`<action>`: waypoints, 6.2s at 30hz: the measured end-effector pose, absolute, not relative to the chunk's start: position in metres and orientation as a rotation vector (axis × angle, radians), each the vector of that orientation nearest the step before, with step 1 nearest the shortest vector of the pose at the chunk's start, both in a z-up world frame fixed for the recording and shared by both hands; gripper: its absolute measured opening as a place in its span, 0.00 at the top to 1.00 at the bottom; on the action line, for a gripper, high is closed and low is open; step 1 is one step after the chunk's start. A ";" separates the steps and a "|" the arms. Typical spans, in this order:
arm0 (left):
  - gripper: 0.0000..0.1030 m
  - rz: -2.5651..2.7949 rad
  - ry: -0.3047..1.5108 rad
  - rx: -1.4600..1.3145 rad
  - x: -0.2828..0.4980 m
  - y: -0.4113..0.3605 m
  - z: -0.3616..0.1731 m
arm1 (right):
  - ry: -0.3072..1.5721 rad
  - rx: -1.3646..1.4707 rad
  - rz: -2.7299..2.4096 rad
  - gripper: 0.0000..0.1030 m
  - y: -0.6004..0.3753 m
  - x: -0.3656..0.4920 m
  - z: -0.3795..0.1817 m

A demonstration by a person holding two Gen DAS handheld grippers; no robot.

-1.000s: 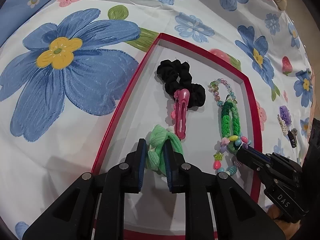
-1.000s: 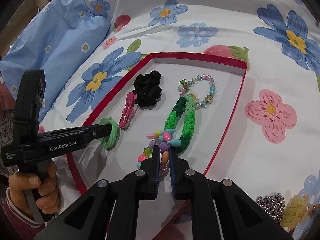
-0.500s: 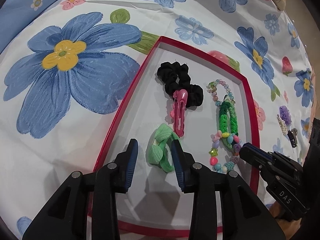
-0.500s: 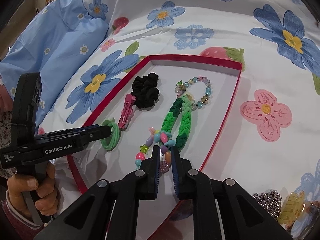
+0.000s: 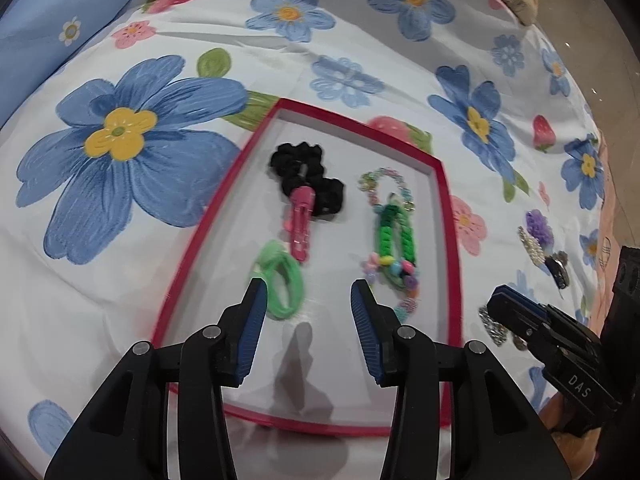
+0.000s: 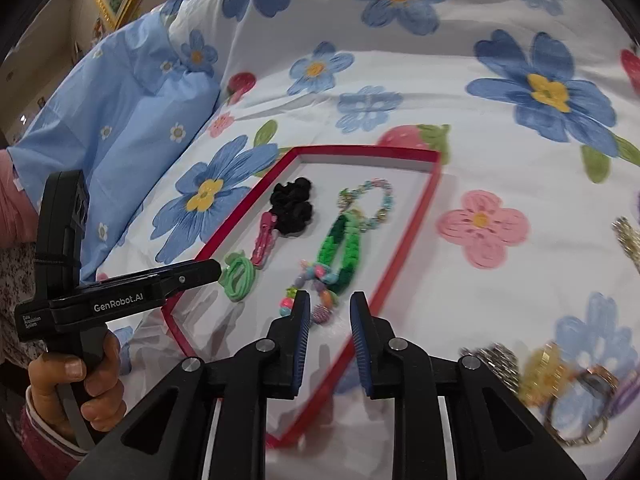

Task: Organize jewelry
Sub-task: 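Open the left tool releasing the green tie while the right tool releases the bracelet, then move both open tools toward the remaining jewelry beside the tray, then grasp the yellow claw clip with the left tool while the right tool grasps the purple hair tie, then carry the yellow claw clip and purple hair tie into the red tray, then open the left tool releasing the claw clip while the right tool releases the hair tie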

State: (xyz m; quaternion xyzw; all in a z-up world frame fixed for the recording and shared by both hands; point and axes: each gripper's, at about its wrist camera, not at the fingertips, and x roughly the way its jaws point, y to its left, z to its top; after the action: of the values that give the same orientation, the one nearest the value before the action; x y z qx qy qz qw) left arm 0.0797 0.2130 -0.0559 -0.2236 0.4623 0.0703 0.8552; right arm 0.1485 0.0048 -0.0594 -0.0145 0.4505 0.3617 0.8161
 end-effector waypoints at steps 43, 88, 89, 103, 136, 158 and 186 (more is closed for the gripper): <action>0.47 -0.184 1.024 -0.277 0.110 0.027 -0.030 | 0.919 0.164 0.402 0.62 -0.226 0.121 -0.057; 0.67 -0.267 1.001 -0.267 0.149 0.007 -0.042 | 0.884 0.197 0.343 0.95 -0.230 0.167 -0.059; 0.67 -0.259 0.995 -0.269 0.146 0.011 -0.040 | 0.880 0.193 0.352 0.95 -0.227 0.165 -0.056; 0.67 -0.162 0.946 -0.339 0.105 0.072 -0.028 | 0.864 0.127 0.471 0.95 -0.168 0.145 -0.040; 0.67 0.098 0.948 -0.468 0.045 0.218 -0.059 | 0.931 -0.113 0.803 0.95 0.023 0.116 -0.056; 0.67 0.142 1.036 -0.443 0.064 0.229 -0.100 | 1.031 -0.323 0.794 0.95 0.065 0.129 -0.101; 0.50 0.174 0.987 -0.487 0.052 0.231 -0.080 | 1.000 -0.194 0.817 0.72 0.042 0.126 -0.079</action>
State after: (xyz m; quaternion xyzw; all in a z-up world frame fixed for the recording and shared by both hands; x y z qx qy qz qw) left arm 0.0520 0.2305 -0.0799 -0.2309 0.4684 0.0825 0.8488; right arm 0.1259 0.0416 -0.0792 -0.0903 0.4654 0.3802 0.7942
